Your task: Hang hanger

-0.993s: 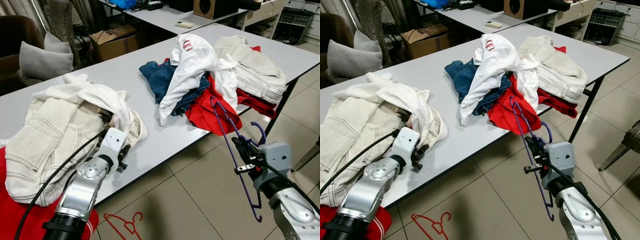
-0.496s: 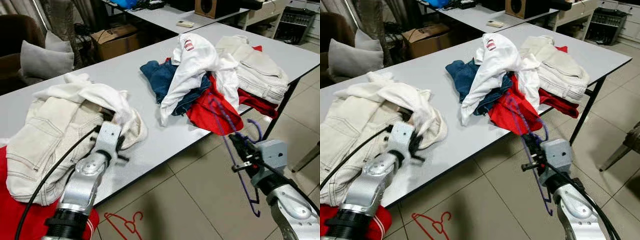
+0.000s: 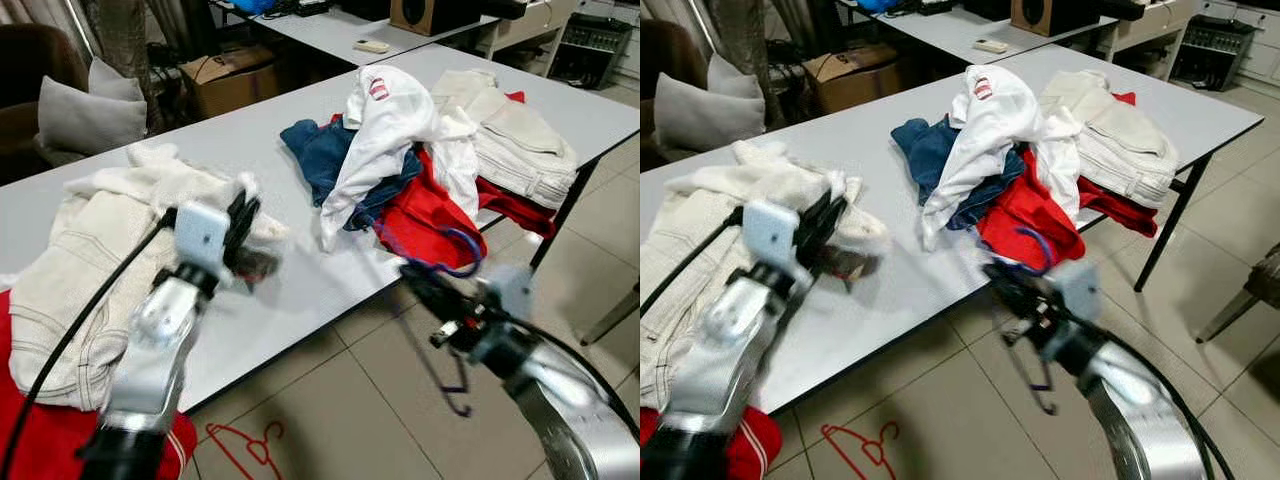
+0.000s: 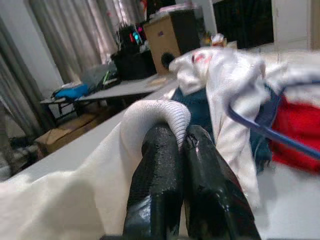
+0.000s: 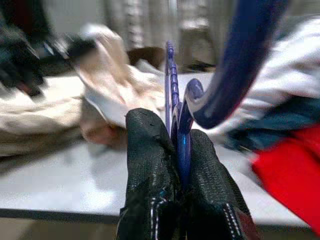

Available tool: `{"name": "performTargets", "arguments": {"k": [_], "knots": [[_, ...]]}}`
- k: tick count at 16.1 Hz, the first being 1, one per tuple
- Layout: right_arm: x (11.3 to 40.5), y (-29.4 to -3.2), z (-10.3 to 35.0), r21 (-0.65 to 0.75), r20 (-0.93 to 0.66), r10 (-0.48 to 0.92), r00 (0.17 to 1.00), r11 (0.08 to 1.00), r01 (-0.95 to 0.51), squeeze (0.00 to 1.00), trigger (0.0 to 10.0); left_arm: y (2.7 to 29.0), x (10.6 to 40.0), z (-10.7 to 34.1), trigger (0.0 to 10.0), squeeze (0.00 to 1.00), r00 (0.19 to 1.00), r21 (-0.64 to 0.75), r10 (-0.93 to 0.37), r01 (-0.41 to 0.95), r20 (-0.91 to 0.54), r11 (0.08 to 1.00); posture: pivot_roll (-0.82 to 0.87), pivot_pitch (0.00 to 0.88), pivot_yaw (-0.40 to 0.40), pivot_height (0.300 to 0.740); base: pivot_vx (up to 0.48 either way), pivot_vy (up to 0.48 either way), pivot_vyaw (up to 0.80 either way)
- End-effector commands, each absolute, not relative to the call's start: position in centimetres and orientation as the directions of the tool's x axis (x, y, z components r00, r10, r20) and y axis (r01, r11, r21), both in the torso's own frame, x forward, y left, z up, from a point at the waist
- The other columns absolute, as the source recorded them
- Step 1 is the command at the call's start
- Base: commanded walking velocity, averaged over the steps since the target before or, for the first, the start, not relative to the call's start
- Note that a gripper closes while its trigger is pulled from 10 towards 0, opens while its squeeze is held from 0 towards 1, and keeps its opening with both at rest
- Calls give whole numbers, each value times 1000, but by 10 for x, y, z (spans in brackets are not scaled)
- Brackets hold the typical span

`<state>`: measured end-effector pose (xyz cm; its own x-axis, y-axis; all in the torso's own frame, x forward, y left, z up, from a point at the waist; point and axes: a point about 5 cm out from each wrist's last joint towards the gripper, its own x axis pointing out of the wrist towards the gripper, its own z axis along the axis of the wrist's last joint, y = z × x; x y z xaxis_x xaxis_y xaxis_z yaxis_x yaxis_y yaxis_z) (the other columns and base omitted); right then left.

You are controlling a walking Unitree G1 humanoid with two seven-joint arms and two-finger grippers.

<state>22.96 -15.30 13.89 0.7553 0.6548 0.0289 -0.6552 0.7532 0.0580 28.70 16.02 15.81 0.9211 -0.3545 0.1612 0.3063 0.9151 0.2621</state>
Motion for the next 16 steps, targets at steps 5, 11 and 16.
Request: {"name": "performTargets", "arguments": {"k": [5,11,16], "knots": [[240,-147,138,129,-13,769,639,635,-762,0,10000,169,272,162,0,0,917,362,-365,291,158,886,-104,0,47,740,0,0,0],[256,-153,116,341,-179,790,587,609,-716,0,10000,157,251,166,0,0,864,443,-479,372,154,815,-36,0,0,740,0,0,0],[265,-163,117,504,-105,859,501,480,-718,0,10000,140,235,158,0,0,720,524,-693,595,-11,610,-26,0,-34,740,0,0,0]]}}
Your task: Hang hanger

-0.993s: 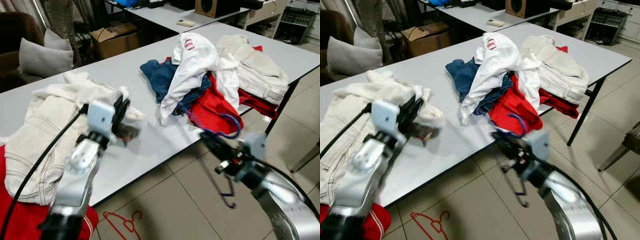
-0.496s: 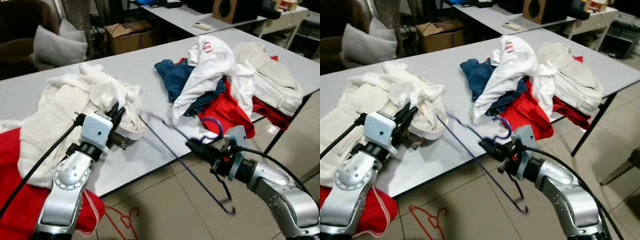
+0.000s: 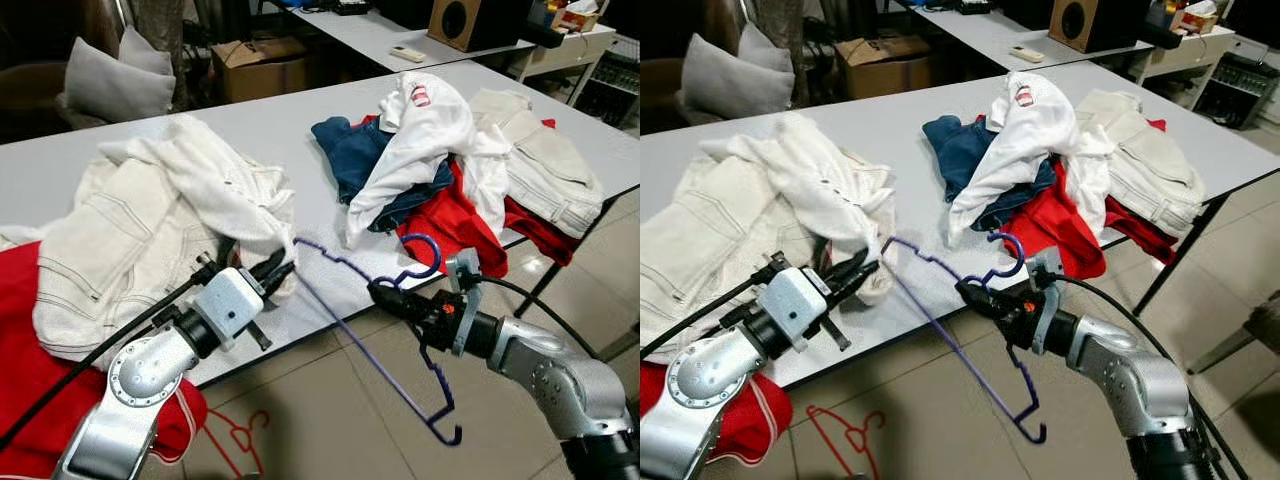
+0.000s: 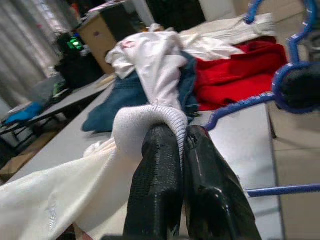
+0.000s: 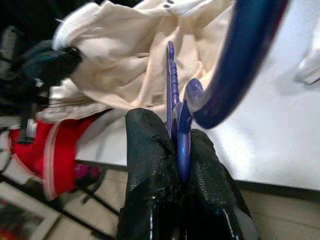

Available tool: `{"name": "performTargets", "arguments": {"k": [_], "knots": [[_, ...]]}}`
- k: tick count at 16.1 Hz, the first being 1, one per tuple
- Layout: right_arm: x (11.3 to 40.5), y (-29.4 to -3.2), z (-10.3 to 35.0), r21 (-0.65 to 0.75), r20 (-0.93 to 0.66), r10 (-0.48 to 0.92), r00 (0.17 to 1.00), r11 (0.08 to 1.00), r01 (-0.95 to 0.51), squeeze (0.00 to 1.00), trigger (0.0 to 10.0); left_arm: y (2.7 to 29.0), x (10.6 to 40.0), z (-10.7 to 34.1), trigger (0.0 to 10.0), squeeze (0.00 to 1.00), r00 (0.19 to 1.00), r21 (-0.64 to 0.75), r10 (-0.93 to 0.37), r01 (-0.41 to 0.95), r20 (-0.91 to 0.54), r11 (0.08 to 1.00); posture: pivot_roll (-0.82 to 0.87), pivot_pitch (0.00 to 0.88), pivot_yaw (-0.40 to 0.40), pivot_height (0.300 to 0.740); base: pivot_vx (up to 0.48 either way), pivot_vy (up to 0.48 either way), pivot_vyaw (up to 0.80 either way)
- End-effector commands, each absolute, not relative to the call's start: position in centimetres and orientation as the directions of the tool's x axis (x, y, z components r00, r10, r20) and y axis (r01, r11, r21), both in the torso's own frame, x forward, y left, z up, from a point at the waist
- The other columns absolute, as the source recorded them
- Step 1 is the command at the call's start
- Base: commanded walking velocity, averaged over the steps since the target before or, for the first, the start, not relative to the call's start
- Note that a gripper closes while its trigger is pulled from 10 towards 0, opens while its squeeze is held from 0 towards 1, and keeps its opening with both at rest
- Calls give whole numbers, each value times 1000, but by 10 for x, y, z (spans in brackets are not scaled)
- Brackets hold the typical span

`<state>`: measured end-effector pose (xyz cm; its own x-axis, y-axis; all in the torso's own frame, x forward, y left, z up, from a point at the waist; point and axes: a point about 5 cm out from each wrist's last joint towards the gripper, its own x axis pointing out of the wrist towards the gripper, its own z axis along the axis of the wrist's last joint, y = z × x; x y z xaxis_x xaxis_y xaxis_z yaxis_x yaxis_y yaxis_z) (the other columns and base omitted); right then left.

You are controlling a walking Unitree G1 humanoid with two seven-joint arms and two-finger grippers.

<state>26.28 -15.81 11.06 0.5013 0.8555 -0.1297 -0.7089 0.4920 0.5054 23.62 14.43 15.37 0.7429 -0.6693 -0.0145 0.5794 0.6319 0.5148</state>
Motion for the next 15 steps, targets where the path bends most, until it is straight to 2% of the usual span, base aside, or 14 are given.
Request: {"name": "performTargets", "arguments": {"k": [1,3,5,7,8,12,15], "knots": [[265,-165,119,514,-85,864,497,465,-721,0,10000,140,234,160,0,0,715,531,-699,599,-17,599,-25,0,-43,740,0,0,0],[269,-172,123,546,-42,855,517,453,-705,0,10000,141,232,163,0,0,693,525,-720,626,-36,577,-21,0,-53,740,0,0,0],[277,-183,121,573,-47,825,563,485,-661,0,10000,145,230,163,0,0,687,535,-723,637,-68,555,-17,0,-62,740,0,0,0],[284,-190,115,618,-77,802,592,504,-603,0,10000,148,231,170,0,0,709,525,-704,611,-31,592,-10,0,-75,740,0,0,0],[286,-189,112,639,-74,810,581,486,-596,0,10000,148,233,176,0,0,718,513,-696,595,6,619,-5,0,-79,740,0,0,0],[289,-178,111,672,-33,843,536,416,-613,0,10000,145,238,180,0,0,722,518,-692,590,5,619,16,0,-100,740,0,0,0],[292,-177,108,699,-21,845,534,394,-596,0,10000,136,235,179,0,0,684,520,-729,628,-17,578,31,0,-107,740,0,0,0]]}}
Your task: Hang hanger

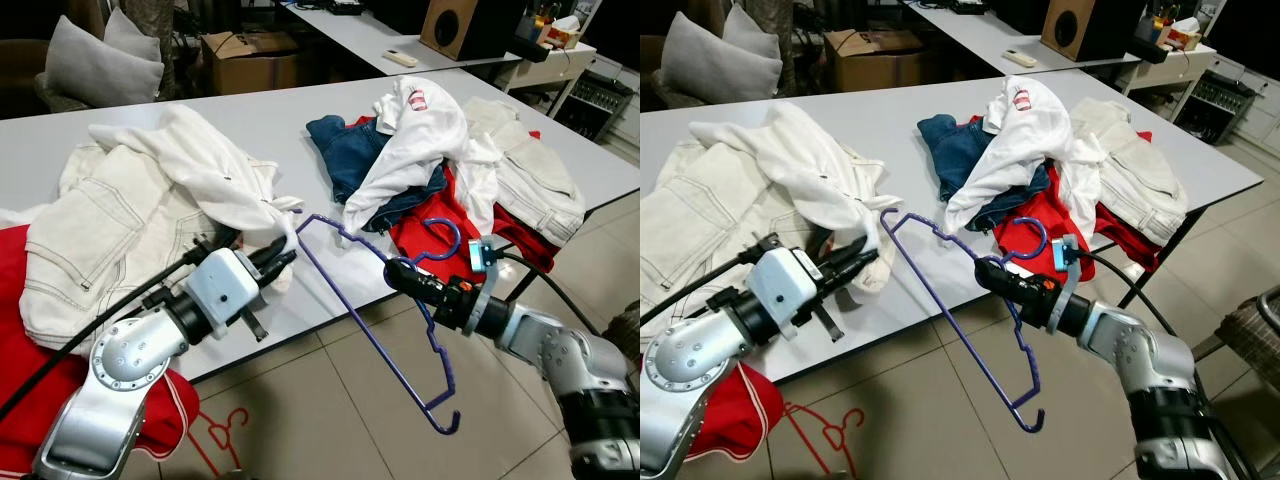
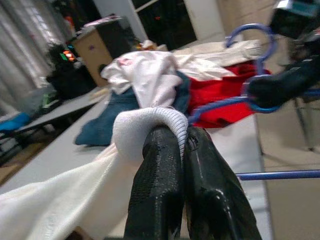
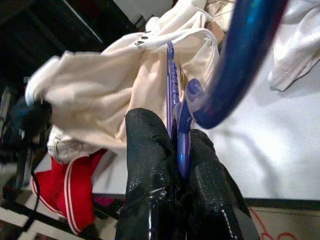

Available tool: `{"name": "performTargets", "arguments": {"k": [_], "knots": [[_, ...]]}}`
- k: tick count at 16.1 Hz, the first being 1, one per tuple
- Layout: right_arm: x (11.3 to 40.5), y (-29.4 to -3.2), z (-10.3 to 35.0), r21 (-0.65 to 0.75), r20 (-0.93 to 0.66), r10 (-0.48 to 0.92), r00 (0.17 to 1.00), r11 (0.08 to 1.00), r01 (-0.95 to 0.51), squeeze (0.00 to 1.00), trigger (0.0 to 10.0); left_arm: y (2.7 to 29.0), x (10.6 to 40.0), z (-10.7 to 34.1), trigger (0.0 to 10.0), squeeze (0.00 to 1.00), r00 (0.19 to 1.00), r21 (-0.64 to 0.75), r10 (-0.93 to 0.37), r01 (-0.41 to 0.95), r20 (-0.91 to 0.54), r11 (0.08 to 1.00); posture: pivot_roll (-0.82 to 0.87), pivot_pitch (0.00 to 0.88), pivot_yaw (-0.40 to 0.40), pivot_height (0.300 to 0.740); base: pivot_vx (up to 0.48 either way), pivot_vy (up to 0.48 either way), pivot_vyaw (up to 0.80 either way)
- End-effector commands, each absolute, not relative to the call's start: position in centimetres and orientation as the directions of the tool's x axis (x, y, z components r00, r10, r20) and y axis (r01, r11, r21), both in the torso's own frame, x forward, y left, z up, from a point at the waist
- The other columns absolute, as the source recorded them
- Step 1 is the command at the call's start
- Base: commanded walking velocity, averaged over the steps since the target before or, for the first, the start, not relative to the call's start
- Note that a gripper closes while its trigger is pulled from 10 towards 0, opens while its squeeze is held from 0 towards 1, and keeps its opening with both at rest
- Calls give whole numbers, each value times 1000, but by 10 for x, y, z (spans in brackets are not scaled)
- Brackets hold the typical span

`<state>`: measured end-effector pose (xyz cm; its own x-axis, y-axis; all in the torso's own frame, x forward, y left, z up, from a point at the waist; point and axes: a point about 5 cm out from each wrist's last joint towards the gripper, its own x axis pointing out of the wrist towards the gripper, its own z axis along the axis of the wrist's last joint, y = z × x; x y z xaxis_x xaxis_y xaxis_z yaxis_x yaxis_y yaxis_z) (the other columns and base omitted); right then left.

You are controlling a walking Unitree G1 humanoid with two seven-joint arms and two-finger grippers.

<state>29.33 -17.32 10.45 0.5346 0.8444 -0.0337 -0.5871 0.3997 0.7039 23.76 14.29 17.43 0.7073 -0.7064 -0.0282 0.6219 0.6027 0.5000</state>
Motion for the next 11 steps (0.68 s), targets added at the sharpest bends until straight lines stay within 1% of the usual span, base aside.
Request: {"name": "performTargets", "arguments": {"k": [1,2,3,4,5,9,10,11], "knots": [[296,-174,105,712,-25,842,539,394,-582,0,10000,133,234,179,0,0,662,510,-749,652,-24,561,37,0,-110,740,0,0,0],[300,-172,102,727,-36,838,545,396,-560,0,10000,129,233,181,0,0,635,501,-772,678,-30,538,47,0,-112,740,0,0,0],[305,-166,96,740,-52,840,540,395,-545,0,10000,123,232,183,0,0,583,498,-811,718,-50,486,51,0,-109,740,0,0,0],[307,-162,94,751,-62,846,529,389,-534,0,10000,121,232,183,0,0,558,497,-827,738,-67,457,51,0,-107,740,0,0,0],[308,-159,91,755,-79,851,520,391,-526,0,10000,120,233,184,0,0,541,496,-838,749,-76,439,51,0,-105,740,0,0,0],[308,-154,84,761,-135,874,466,393,-516,0,10000,119,241,188,0,0,548,523,-832,736,-88,430,56,0,-105,740,0,0,0],[308,-154,80,764,-158,876,456,401,-505,0,10000,118,240,187,0,0,529,515,-843,752,-99,411,50,0,-99,740,0,0,0],[311,-155,79,763,-162,865,474,414,-496,0,10000,115,237,185,0,0,489,489,-863,787,-124,376,46,0,-95,740,0,0,0]]}}
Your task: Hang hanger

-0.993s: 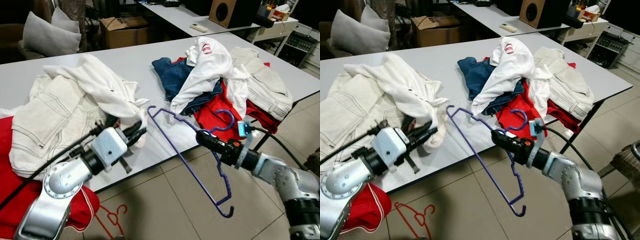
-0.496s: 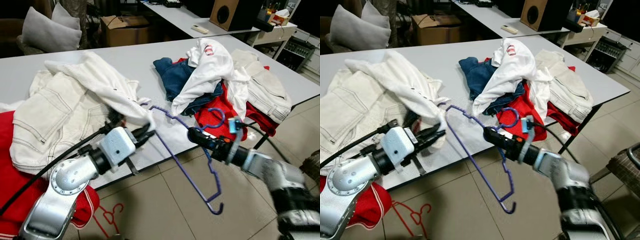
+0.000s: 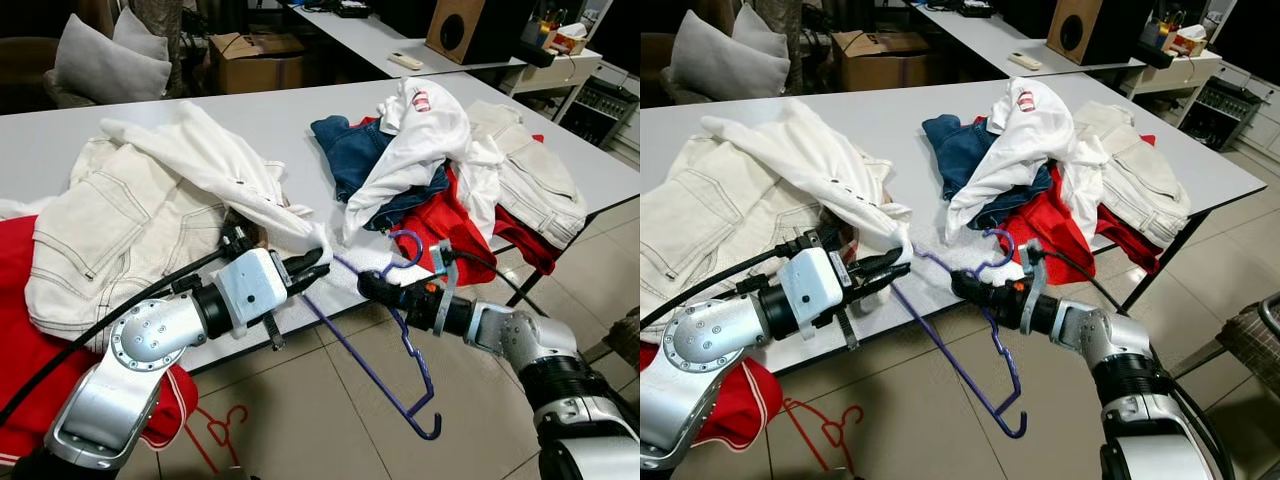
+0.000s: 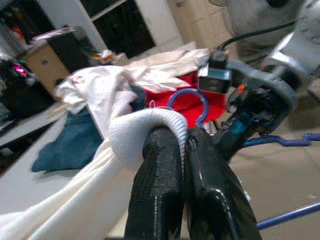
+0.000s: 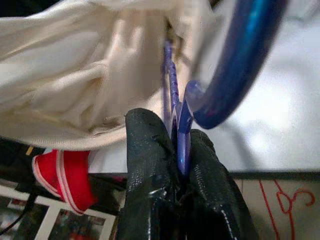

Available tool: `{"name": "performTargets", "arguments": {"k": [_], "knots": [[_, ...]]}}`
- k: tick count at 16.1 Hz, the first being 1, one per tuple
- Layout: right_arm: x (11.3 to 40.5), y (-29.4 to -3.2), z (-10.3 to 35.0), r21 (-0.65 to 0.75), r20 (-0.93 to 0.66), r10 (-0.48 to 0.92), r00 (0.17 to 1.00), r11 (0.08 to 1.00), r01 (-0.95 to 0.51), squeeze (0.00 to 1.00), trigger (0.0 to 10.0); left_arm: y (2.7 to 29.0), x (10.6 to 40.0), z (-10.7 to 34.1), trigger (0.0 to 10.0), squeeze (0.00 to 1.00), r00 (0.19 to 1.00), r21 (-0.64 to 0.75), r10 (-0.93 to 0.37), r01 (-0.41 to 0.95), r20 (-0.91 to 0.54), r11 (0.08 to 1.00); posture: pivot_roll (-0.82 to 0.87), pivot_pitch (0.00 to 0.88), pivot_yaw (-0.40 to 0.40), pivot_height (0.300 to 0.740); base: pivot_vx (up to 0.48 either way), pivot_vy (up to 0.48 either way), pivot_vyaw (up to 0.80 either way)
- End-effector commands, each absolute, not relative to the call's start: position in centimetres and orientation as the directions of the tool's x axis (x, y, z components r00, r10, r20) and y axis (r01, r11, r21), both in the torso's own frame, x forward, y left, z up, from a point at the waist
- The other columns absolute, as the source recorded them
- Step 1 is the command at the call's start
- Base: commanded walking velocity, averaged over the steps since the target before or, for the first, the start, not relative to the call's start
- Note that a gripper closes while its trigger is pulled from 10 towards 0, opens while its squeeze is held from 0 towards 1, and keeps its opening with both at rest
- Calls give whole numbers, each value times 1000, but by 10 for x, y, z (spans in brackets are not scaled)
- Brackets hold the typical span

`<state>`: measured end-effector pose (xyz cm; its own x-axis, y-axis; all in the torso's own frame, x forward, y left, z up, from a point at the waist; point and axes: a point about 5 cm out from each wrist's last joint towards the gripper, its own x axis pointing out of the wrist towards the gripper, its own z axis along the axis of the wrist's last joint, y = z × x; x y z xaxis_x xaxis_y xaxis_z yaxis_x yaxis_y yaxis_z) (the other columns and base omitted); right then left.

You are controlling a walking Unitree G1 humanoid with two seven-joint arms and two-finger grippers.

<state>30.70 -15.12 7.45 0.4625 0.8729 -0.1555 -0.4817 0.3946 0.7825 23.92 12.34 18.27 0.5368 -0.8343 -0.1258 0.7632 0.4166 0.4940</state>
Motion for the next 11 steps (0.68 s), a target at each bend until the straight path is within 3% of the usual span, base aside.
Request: {"name": "performTargets", "arguments": {"k": [1,3,8,10,11], "knots": [[316,-155,81,770,-142,850,508,417,-483,0,10000,113,232,181,0,0,446,451,-880,826,-161,337,45,0,-93,740,0,0,0],[328,-154,90,797,-82,805,588,407,-446,0,10000,111,222,170,0,0,363,374,-898,891,-250,256,44,0,-91,740,0,0,0],[338,-146,90,834,-57,757,651,394,-386,0,10000,110,214,164,0,0,320,289,-903,928,-286,237,61,0,-99,740,0,0,0],[348,-141,98,843,-2,692,722,390,-371,0,10000,114,226,162,0,0,452,326,-842,876,-293,356,64,0,-101,740,0,0,0],[356,-139,107,858,60,611,790,373,-353,0,10000,121,238,158,0,0,578,343,-759,808,-300,479,70,0,-105,740,0,0,0]]}}
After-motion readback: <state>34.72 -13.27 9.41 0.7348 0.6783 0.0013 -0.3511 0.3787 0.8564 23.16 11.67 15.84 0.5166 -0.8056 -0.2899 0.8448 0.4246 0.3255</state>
